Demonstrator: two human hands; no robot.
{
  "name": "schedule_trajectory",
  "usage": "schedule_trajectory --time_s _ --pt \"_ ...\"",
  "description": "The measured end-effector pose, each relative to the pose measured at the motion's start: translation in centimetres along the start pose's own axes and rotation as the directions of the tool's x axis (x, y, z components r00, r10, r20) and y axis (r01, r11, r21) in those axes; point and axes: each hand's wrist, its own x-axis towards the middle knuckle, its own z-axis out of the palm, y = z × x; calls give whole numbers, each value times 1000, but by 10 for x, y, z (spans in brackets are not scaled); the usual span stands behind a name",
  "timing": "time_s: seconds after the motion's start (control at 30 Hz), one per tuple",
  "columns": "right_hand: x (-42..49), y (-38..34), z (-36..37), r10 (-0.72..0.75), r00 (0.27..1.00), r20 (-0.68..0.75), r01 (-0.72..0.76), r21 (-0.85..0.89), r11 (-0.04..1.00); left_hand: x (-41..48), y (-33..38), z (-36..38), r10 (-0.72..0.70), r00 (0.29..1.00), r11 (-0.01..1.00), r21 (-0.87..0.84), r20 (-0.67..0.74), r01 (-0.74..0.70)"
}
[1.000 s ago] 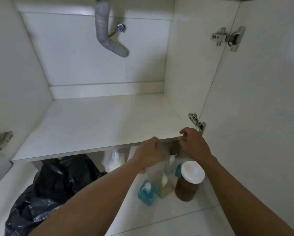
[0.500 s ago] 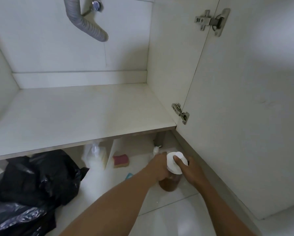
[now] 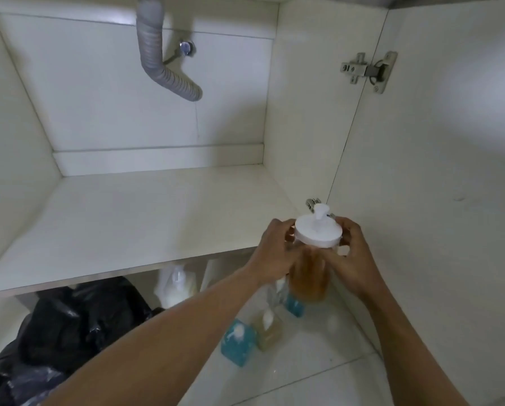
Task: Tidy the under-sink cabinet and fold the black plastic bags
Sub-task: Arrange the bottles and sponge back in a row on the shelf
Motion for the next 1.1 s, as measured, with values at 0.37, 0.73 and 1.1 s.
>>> schedule_trajectory --time_s 0.37,0.73,1.1 --pt "142 -66 78 -190 975 -119 190 -19 982 102 34 -100 37 962 995 94 -271 -12" --pt "280 -12 179 -261 956 -136 258 -42 965 193 -134 -138 -145 951 789 548 -273 278" --pt "384 26 207 -262 957 -125 241 -164 957 233 -252 -163 -316 915 558 731 -252 394"
